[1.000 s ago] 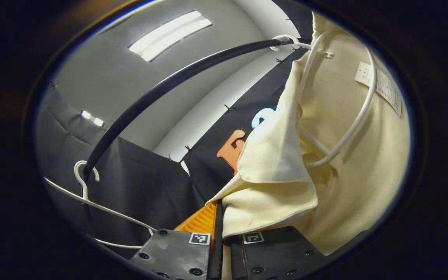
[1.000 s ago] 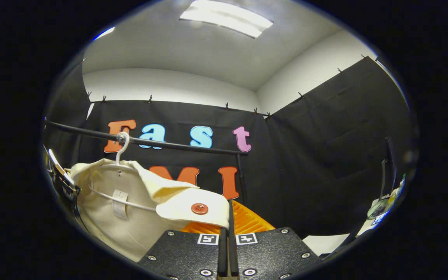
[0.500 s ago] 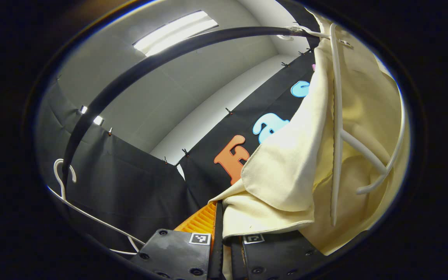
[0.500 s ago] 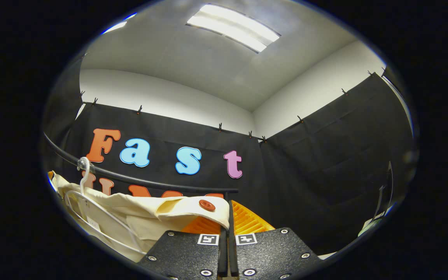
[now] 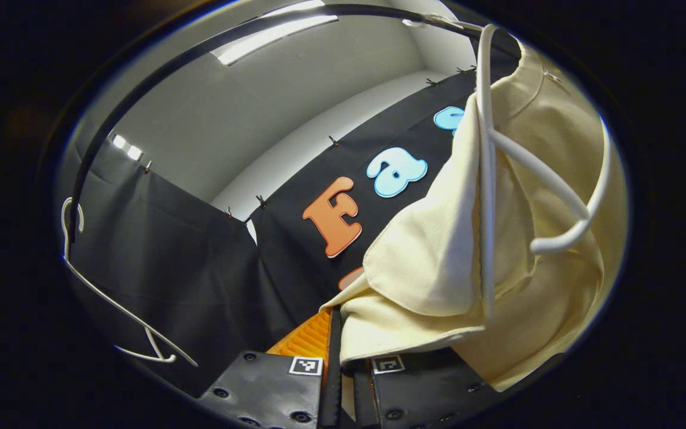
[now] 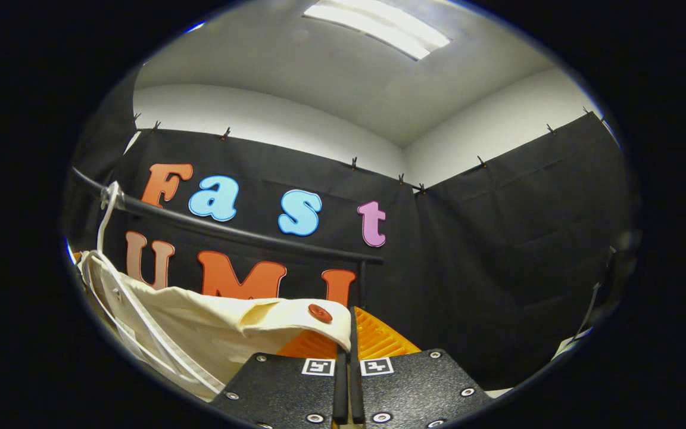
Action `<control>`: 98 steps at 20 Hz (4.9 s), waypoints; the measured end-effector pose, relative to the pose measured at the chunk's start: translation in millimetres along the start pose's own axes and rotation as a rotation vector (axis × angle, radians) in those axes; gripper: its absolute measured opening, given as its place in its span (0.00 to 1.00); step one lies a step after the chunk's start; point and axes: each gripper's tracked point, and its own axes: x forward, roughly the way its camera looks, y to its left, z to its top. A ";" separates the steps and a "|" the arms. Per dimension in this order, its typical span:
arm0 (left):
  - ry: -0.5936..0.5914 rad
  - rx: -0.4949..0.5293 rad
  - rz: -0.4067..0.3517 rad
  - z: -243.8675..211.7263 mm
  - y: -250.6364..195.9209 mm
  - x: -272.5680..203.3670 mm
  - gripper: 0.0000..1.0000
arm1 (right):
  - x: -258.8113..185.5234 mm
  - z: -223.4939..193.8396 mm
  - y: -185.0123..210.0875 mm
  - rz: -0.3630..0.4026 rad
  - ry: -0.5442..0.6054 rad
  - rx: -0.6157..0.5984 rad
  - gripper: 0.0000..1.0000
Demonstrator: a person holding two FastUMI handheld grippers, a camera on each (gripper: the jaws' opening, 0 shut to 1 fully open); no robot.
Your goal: Grasp the clothes on the hanger with both hands and then place them into the laundry hamper below.
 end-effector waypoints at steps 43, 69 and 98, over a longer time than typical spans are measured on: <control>0.276 -0.675 -0.777 -4.6 -113.2 -306.6 0.12 | -290.1 -180.9 193.0 0.427 0.472 0.124 0.03; 1.156 -0.662 -0.960 -197.3 -181.5 -459.6 0.31 | -401.9 -395.5 203.9 0.339 1.150 0.129 0.35; 0.646 -0.821 -0.737 -58.8 -36.0 -348.0 0.97 | -363.5 -205.7 184.3 0.321 0.677 0.157 0.94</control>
